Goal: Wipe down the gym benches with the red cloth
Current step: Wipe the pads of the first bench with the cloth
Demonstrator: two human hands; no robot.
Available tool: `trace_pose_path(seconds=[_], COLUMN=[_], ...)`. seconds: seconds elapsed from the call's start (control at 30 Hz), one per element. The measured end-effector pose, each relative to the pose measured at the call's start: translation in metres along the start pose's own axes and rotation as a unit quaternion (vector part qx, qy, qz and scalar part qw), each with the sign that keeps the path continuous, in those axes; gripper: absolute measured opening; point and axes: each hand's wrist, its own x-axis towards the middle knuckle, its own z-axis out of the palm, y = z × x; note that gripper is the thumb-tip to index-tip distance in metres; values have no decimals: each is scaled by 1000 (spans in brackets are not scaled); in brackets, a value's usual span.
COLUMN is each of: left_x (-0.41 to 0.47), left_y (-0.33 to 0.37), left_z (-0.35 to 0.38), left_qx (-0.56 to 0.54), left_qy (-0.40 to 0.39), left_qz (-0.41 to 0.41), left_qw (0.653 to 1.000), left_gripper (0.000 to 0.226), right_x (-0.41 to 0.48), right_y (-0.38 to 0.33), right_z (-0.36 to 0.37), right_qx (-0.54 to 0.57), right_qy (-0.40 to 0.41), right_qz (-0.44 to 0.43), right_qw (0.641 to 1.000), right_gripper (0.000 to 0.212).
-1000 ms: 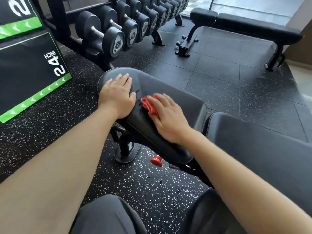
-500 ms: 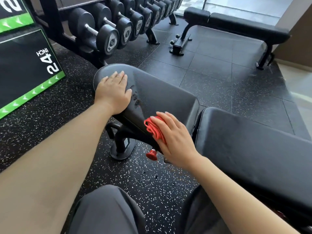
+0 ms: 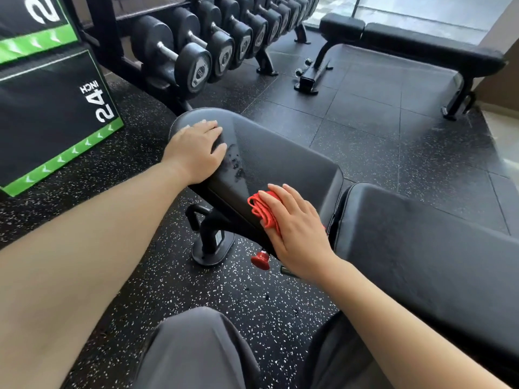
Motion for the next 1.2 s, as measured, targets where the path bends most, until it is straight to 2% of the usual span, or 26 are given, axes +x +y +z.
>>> trace_pose_path(seconds=[0.1, 0.17, 0.23, 0.43, 0.53, 0.7, 0.87, 0.97, 1.07, 1.2], left_x=[3, 4, 4, 4, 5, 2, -2, -3, -2, -1], left_y=[-22, -30, -30, -33, -33, -33, -32, -32, -32, -32], left_z=[-2, 2, 8, 13, 13, 14, 14, 13, 12, 11], left_qx=[-30, -85, -112, -122, -134, -138, -170, -170, -159, -152], left_qy=[47, 46, 54, 82, 86, 109, 136, 128, 116, 113], left_qz=[-44, -57, -53, -36, -34, -28, -22, -20, -18, -25], left_qw=[997, 994, 991, 988, 987, 984, 976, 977, 980, 982], left_gripper=[47, 48, 49, 48, 57, 63, 62, 63, 69, 72], right_x=[27, 47, 70, 136, 159, 159, 119, 105, 124, 171], right_y=[-10, -14, -16, -13, -12, -12, -19, -18, -16, -8], right_z=[3, 6, 10, 20, 22, 18, 18, 18, 17, 21], right_qx=[4, 9, 14, 19, 17, 28, 35, 31, 35, 41], right_qy=[-6, -12, -10, -12, -9, 2, 27, 14, 12, 0], right_qz=[9, 18, 22, 31, 31, 18, 7, 0, 13, 46], right_qw=[1000, 1000, 1000, 999, 999, 999, 999, 999, 999, 998], right_gripper=[55, 59, 62, 48, 47, 45, 55, 56, 57, 46])
